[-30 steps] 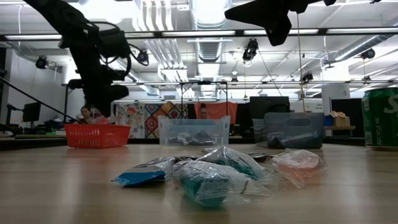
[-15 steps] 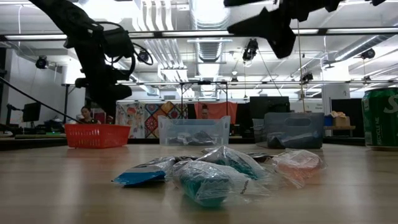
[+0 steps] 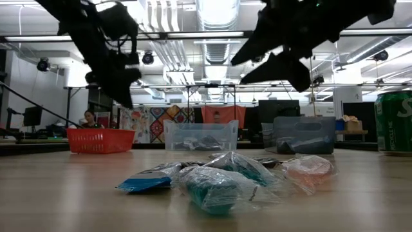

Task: Sort candy
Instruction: Put the white chocolate bar into the black bin

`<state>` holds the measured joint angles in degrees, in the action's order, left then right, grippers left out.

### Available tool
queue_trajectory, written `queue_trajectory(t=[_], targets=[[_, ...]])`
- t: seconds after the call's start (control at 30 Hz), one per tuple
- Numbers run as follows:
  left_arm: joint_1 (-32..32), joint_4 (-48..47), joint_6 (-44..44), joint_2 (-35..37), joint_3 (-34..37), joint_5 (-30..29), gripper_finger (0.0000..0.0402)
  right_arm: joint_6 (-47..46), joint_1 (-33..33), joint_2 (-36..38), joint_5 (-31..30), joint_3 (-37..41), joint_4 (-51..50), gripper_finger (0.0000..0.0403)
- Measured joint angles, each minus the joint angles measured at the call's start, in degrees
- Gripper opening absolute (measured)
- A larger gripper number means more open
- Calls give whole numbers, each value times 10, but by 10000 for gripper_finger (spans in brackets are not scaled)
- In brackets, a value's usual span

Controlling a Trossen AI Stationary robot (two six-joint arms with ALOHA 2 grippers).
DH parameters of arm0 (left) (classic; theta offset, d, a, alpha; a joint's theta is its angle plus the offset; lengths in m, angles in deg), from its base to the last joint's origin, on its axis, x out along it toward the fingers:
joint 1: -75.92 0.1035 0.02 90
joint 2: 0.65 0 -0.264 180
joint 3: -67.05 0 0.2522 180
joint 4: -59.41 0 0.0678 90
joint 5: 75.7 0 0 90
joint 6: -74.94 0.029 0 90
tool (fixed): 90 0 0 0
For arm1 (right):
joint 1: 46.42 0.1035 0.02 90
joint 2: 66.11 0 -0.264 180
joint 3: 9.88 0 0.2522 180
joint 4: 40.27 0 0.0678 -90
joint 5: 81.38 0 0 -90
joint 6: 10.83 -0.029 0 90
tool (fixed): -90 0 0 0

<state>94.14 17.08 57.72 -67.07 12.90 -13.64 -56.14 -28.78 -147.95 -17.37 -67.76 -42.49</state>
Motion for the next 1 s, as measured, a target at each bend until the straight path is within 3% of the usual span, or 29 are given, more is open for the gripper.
queue_trajectory(t=[0.17, 0.4, 0.7, 1.0], targets=[[-93, 63, 3, 19, 0, -2, 93, -9, -12, -46, -24, -55, -93, 194], [-178, 91, 1, 24, 0, -70, 93, -38, -18, -149, -40, -180, -279, 194], [-192, 92, -4, 24, 0, -76, 93, -47, -22, -262, -40, -302, -387, 194], [-192, 93, -7, 22, 0, -76, 93, -76, -29, -305, -36, -335, -427, 194]])
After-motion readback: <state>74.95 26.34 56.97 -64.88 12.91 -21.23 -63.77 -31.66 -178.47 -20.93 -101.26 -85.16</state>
